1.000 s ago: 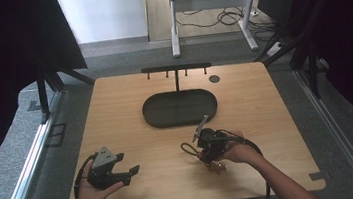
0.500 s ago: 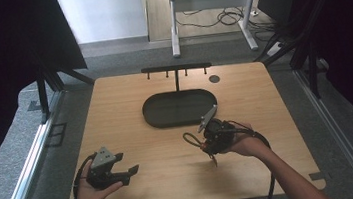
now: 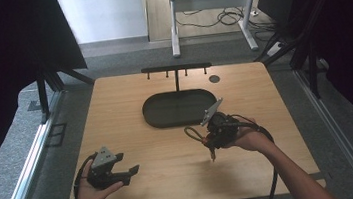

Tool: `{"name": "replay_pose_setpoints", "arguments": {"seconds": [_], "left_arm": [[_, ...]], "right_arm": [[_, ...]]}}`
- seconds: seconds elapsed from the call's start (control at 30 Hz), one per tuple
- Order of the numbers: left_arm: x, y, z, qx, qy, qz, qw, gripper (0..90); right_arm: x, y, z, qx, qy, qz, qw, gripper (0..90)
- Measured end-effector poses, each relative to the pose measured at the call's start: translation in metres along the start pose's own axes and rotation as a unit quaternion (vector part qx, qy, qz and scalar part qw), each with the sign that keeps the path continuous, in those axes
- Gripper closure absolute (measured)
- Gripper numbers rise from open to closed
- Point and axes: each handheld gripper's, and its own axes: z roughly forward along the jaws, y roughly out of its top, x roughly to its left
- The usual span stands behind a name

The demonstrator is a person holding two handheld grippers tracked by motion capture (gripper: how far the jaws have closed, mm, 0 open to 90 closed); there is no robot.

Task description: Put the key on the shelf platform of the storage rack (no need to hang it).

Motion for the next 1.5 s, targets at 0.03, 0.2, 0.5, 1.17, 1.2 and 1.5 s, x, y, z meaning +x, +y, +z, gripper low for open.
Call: {"name": "replay_pose_setpoints", "arguments": {"seconds": [0.03, 0.2, 0.5, 1.17, 1.2, 1.5], "left_arm": [[0.0, 0.0, 0.0, 0.0, 0.0, 0.0, 1.0, 26.9], [0.0, 0.0, 0.0, 0.0, -0.001, -0.001, 1.0, 26.9], [0.001, 0.0, -0.001, -0.003, -0.001, -0.001, 1.0, 26.9], [0.001, 0.0, -0.004, -0.006, -0.001, -0.001, 1.0, 26.9], [0.001, 0.0, -0.004, -0.006, -0.001, -0.001, 1.0, 26.9], [0.001, 0.0, -0.005, -0.008, -0.001, -0.001, 1.0, 26.9]], "right_arm": [[0.0, 0.0, 0.0, 0.0, 0.0, 0.0, 1.0, 67.1], [-0.004, 0.004, -0.005, 0.005, -0.008, -0.003, 0.9999, 67.1], [-0.012, 0.015, -0.012, 0.013, -0.017, -0.003, 0.9998, 67.1], [-0.025, 0.034, -0.025, 0.021, -0.022, -0.006, 0.9995, 67.1], [-0.025, 0.035, -0.025, 0.021, -0.022, -0.003, 0.9995, 67.1], [-0.033, 0.039, -0.027, 0.026, -0.028, -0.003, 0.9992, 67.1]]}}
